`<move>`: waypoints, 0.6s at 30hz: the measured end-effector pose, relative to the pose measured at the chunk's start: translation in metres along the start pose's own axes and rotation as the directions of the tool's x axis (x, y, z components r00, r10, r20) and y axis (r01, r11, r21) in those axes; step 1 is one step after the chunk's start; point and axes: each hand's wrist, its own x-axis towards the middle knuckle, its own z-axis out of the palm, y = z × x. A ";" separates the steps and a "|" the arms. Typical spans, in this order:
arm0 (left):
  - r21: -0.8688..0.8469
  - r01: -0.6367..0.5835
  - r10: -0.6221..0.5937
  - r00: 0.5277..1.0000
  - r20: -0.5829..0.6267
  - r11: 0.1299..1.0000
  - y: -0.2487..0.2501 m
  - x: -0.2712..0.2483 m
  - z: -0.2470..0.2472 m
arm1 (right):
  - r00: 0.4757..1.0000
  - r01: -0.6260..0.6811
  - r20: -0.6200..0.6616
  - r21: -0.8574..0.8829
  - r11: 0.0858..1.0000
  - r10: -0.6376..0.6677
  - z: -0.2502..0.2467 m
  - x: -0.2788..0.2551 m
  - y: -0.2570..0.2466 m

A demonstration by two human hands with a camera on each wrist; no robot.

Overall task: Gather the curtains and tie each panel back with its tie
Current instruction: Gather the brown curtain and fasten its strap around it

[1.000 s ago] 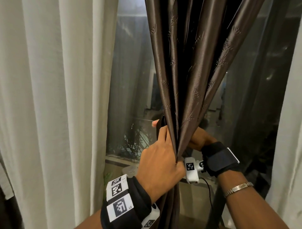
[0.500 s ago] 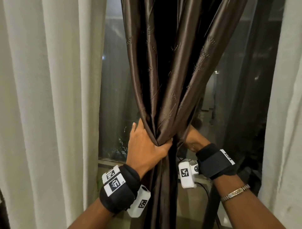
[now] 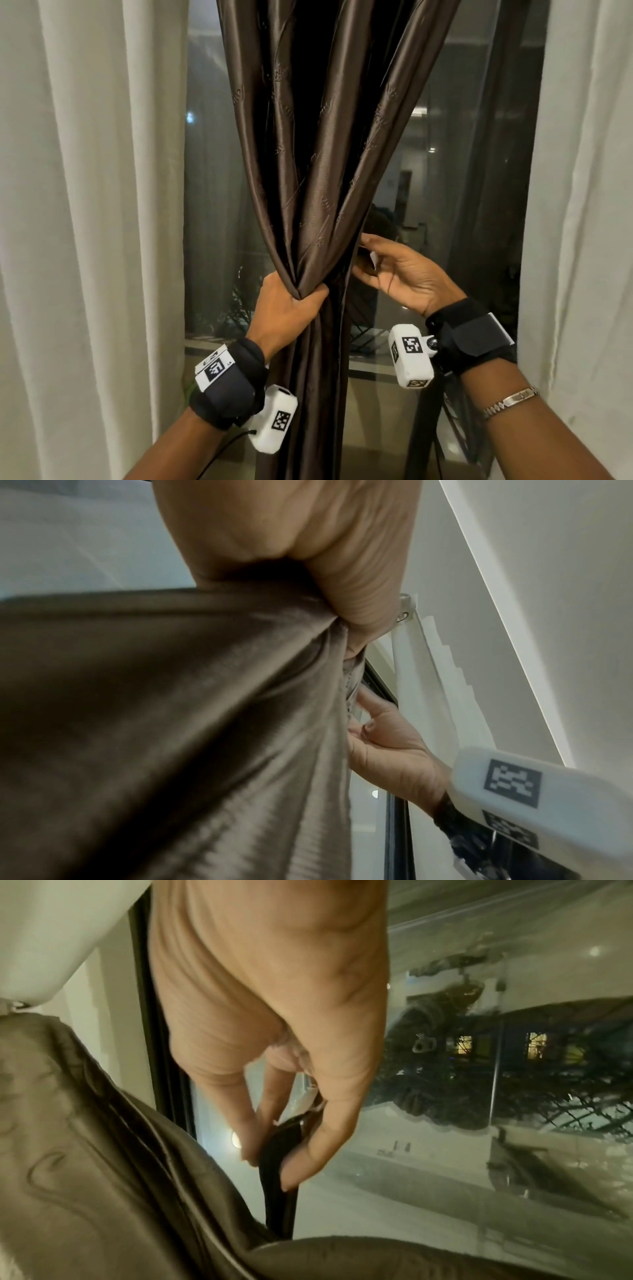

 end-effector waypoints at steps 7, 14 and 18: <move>0.075 0.085 -0.083 0.996 -0.030 0.994 0.003 -0.002 -0.001 | 0.934 0.148 -0.239 -0.420 0.895 -0.266 -0.029 -0.008 0.005; 0.351 0.174 -0.145 0.984 -0.106 0.920 0.011 0.004 0.008 | 0.734 0.334 -0.123 -0.791 0.512 -0.668 0.013 -0.062 0.014; 0.463 0.073 -0.039 0.996 -0.083 0.883 0.020 0.006 0.022 | 0.720 0.488 0.201 -0.827 0.279 -0.664 0.060 -0.071 0.043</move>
